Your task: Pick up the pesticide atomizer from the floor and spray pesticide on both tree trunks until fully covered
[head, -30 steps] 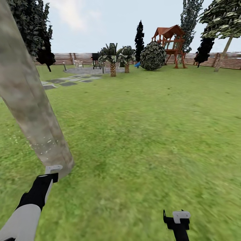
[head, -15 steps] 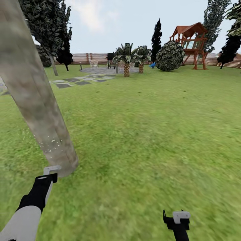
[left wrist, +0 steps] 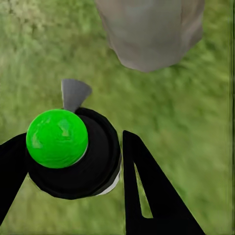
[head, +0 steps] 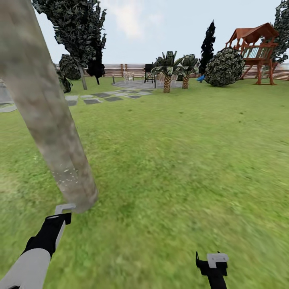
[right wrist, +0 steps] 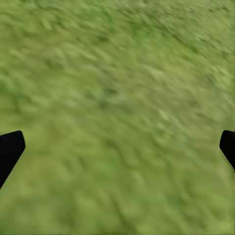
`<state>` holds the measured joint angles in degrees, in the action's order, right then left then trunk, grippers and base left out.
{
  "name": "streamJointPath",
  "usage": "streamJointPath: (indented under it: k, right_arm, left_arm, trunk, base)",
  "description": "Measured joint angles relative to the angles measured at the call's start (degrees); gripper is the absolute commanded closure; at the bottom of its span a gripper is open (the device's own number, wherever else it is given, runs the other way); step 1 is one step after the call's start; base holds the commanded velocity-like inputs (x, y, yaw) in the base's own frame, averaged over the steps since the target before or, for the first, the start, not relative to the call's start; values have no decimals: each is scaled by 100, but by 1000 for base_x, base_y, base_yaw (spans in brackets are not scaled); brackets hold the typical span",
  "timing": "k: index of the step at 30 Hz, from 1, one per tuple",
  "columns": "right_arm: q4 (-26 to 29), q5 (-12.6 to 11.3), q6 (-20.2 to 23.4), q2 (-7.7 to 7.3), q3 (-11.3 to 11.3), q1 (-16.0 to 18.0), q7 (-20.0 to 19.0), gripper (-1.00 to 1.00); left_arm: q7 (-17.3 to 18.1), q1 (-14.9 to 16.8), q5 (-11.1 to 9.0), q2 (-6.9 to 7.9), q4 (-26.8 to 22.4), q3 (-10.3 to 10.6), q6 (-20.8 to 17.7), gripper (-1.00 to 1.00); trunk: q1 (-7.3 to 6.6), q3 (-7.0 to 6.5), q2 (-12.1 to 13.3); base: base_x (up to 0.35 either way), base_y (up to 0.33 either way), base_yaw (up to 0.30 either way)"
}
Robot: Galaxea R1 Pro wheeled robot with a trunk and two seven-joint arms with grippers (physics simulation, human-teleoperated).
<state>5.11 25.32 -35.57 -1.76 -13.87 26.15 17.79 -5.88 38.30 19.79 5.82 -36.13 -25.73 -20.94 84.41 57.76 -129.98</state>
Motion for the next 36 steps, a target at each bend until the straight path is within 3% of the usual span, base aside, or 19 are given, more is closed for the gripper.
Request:
streamJointPath:
  k: [8, 17, 27, 31, 36]
  right_arm:
    - [-2, 0, 0, 0, 0, 0, 1, -100]
    - [-3, 0, 0, 4, 1, 1, 1, -100]
    - [-3, 0, 1, 1, 0, 1, 0, -100]
    - [-3, 0, 1, 1, 0, 1, 0, -100]
    - [-2, 0, 0, 0, 0, 0, 0, -100]
  left_arm:
    - [-50, -2, -1, -24, -6, -3, 10, 100]
    - [-56, -3, -4, -26, -2, 0, -8, 100]
    - [-58, -3, -5, -42, 10, -51, 16, 100]
    - [-60, -4, 17, -37, 369, -52, 39, 100]
    - [-61, -2, 6, -64, 475, -26, 53, 100]
  trunk:
    - [2, 0, 0]
    - [2, 0, 0]
    - [0, 0, 0]
    - [0, 0, 0]
    - [0, 0, 0]
  base:
    - [94, -253, 39]
    - [34, -272, 265]
    - [237, -196, 277]
    - [271, -170, 254]
    - [240, -189, 28]
